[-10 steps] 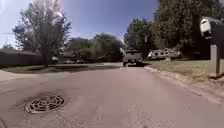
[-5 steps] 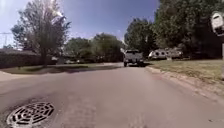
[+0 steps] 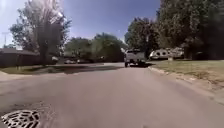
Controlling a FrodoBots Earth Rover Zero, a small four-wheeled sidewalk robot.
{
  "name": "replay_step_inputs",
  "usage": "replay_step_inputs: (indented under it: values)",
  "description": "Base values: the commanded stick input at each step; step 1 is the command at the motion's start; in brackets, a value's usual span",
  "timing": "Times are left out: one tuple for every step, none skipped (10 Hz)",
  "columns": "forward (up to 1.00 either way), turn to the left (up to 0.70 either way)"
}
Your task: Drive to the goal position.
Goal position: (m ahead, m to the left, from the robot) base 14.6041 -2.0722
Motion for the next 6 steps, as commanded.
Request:
replay_step_inputs:
  values:
    - [0.7, 0.0]
    - [0.7, 0.0]
    - [0.7, 0.0]
    - [0.7, 0.0]
    - [0.7, 0.0]
    - [0.7, 0.0]
